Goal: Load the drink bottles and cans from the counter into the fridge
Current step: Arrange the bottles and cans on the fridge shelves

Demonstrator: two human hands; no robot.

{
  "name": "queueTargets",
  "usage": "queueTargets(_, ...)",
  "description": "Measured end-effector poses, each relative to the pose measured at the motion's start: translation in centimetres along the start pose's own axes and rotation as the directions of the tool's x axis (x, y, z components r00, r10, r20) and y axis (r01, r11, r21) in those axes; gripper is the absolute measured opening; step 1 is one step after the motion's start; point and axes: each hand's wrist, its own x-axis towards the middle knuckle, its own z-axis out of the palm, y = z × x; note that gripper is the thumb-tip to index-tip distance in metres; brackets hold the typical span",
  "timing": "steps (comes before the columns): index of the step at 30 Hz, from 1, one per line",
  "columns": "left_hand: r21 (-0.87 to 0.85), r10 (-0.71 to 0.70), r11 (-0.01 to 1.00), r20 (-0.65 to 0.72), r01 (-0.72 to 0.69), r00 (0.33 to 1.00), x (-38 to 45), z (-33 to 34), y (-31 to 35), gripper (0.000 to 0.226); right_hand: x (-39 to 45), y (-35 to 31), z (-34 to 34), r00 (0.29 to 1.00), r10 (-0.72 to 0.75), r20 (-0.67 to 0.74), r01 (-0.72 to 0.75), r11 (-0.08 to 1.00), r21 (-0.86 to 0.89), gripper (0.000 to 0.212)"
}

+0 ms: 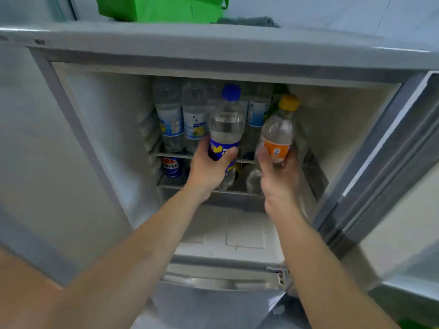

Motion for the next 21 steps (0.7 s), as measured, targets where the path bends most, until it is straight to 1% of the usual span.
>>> queueTargets(3, 0.013, 0.058, 0.998, 0.043, -0.059, 0.997, 4.1, 1.2, 0.5, 0.051, 3.3, -0.8, 1.8, 1.0, 0.012, -0.003, -0.012, 1.0, -0.003, 0.034)
queueTargets(4, 0.031, 0.072, 0.997, 0.036, -0.073, 0.997, 5.5, 1.6, 0.7, 0.05, 4.5, -0.9, 2.4, 1.0, 0.015, -0.005, -0.015, 1.0, 0.002, 0.034)
queueTargets(6, 0.044, 0.088, 0.995, 0.022, -0.089, 0.996, 8.0, 2.4, 1.1, 0.048, 6.6, -1.0, 3.4, 1.0, 0.009, 0.01, -0.008, 1.0, -0.017, 0.024)
queueTargets(8, 0.079, 0.099, 0.992, 0.01, -0.099, 0.995, 10.0, 3.1, 1.0, 0.049, 8.2, -0.8, 4.3, 0.998, 0.011, 0.055, -0.008, 0.999, -0.048, 0.025)
queueTargets(10, 0.139, 0.117, 0.983, 0.004, -0.116, 0.993, 11.5, 3.6, 0.4, 0.055, 9.6, 0.0, 4.9, 0.996, 0.011, 0.084, -0.006, 0.998, -0.057, 0.032)
queueTargets(13, 0.158, 0.113, 0.981, 0.018, -0.115, 0.993, 12.8, 4.2, -0.8, 0.057, 10.8, 1.1, 5.3, 0.991, 0.028, 0.127, -0.012, 0.992, -0.124, 0.046)
queueTargets(16, 0.175, 0.098, 0.979, 0.062, -0.107, 0.993, 13.3, 3.9, -1.3, 0.064, 11.5, 1.5, 5.4, 0.984, 0.054, 0.167, -0.026, 0.986, -0.165, 0.052)
queueTargets(17, 0.21, 0.1, 0.97, 0.102, -0.119, 0.99, 13.1, 3.7, -1.6, 0.069, 11.6, 1.7, 5.5, 0.984, 0.056, 0.168, -0.029, 0.986, -0.162, 0.053)
queueTargets(19, 0.378, 0.107, 0.909, 0.191, -0.174, 0.976, 12.5, 3.0, -2.6, 0.073, 11.4, 2.0, 5.4, 0.985, 0.06, 0.16, -0.027, 0.979, -0.201, 0.052)
queueTargets(21, 0.534, 0.129, 0.812, 0.233, -0.237, 0.964, 11.6, 2.5, -4.0, 0.064, 10.5, 2.8, 5.3, 0.991, 0.086, 0.104, -0.045, 0.937, -0.347, 0.036)
